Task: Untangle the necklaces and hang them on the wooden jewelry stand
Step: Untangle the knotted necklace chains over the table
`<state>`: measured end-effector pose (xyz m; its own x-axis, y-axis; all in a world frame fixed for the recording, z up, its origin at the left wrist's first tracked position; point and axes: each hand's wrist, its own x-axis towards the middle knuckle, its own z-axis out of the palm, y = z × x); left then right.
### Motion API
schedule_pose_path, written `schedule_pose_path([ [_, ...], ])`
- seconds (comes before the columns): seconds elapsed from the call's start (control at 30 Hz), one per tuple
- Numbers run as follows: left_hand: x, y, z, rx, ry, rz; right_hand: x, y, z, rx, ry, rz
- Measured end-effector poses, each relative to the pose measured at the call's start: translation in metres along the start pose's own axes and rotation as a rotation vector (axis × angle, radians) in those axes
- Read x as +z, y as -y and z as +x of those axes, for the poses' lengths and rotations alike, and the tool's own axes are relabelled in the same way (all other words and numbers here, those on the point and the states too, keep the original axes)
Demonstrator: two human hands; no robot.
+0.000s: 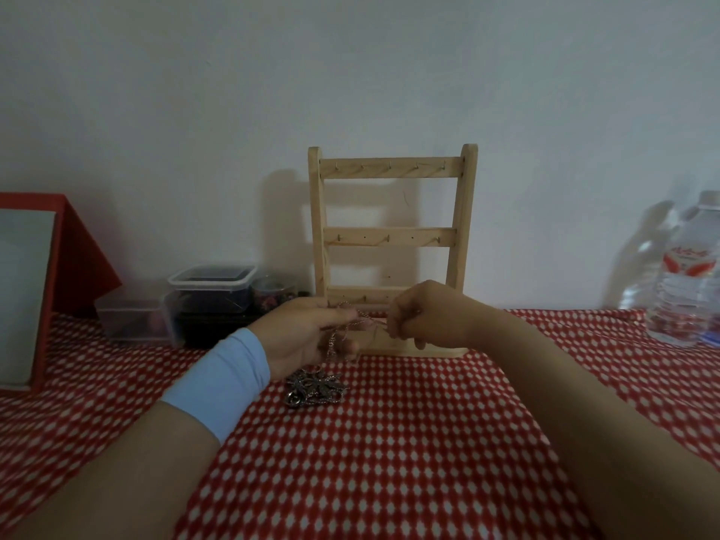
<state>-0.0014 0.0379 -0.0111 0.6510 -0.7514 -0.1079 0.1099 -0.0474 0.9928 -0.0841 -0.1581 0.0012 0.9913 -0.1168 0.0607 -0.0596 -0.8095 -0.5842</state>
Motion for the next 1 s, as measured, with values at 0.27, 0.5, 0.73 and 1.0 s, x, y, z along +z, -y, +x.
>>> schedule_pose_path([
  [0.27,0.005,-0.013,-0.004,-0.032,-0.011,-0.173,0.008,0.01,-0.005,-0.049,0.046,-0.05],
  [0.5,0.011,-0.007,0.003,0.005,-0.035,-0.493,0.015,0.018,-0.007,-0.084,0.059,0.084],
  [0.73,0.001,-0.014,-0.004,-0.034,-0.017,-0.295,0.018,0.013,-0.003,-0.058,-0.08,0.08],
  [1.0,-0.005,-0.007,0.003,-0.009,-0.254,0.023,0.023,0.012,0.001,0.011,-0.308,0.12],
])
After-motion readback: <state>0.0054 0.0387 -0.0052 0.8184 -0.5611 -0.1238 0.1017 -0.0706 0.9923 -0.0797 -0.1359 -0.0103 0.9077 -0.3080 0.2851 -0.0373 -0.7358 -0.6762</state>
